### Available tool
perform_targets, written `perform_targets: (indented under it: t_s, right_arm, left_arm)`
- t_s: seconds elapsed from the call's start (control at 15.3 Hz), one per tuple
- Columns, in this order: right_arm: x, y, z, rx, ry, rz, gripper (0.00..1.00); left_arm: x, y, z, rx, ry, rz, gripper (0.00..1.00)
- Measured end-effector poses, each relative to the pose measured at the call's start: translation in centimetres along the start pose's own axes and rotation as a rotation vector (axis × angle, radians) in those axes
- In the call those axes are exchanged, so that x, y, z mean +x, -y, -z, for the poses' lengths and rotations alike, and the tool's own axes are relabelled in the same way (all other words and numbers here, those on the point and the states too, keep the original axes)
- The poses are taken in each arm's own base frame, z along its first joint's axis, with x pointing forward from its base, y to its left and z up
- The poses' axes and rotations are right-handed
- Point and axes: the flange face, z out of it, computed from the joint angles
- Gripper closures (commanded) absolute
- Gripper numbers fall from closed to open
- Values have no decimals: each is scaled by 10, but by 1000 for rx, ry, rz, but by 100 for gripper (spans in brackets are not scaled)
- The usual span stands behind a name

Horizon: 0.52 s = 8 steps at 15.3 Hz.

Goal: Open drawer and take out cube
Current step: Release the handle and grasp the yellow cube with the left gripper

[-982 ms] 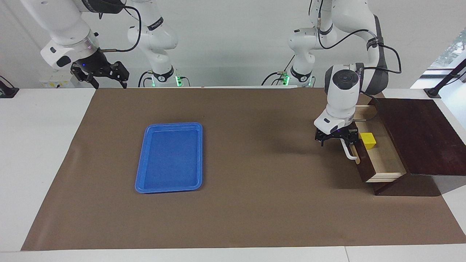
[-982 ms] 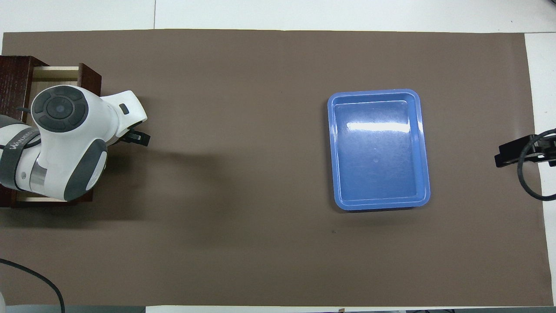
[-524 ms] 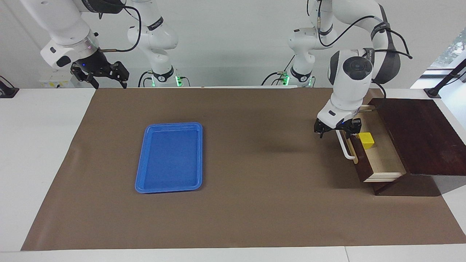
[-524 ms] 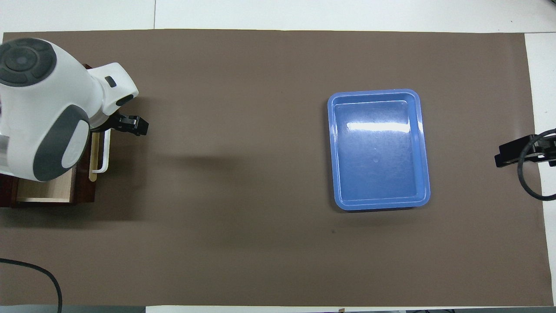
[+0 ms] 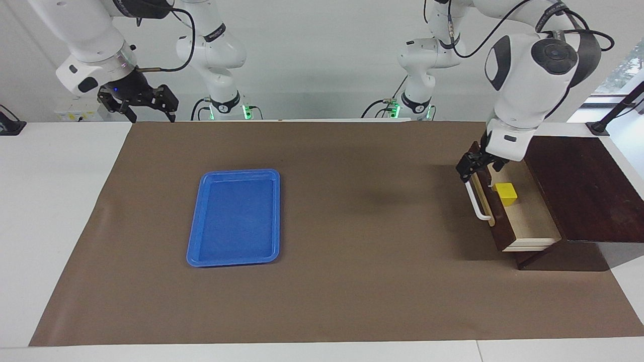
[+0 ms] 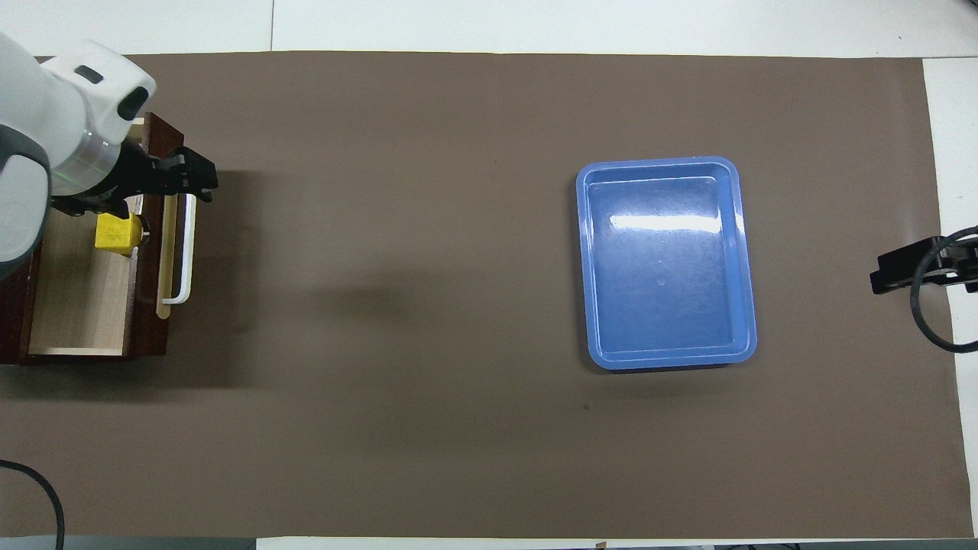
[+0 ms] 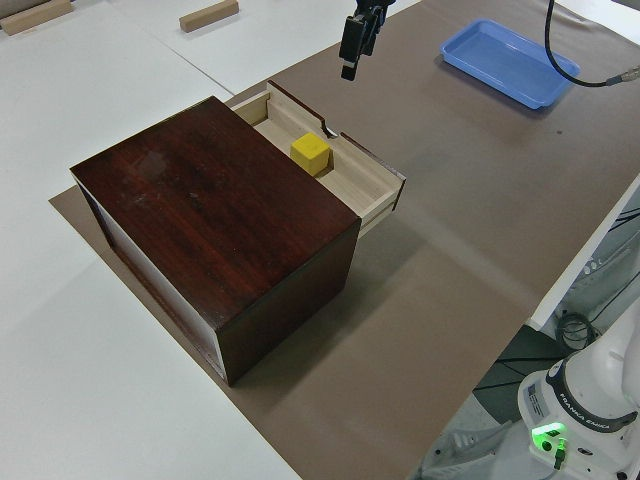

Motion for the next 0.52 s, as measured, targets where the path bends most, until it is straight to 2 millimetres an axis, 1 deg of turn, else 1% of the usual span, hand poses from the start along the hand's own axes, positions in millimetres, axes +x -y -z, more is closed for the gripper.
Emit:
perform_targets:
  t_s: [0.13,0.33,0.39,0.52]
  right_arm:
    - [0,-2,0,1,0,-4,0]
    - [0,-3,0,1,0,-5,0]
    - [0,-3,0,1,0,-5,0]
    - [0,-2,0,1,0,-4,0]
  left_arm:
    - [17,26,-5,0,9,173,0]
    - [32,53,-15,3,16,355,0]
    - [35,58,-21,-3,10,418,0]
    - [40,60,-39,-22,-11,563,0]
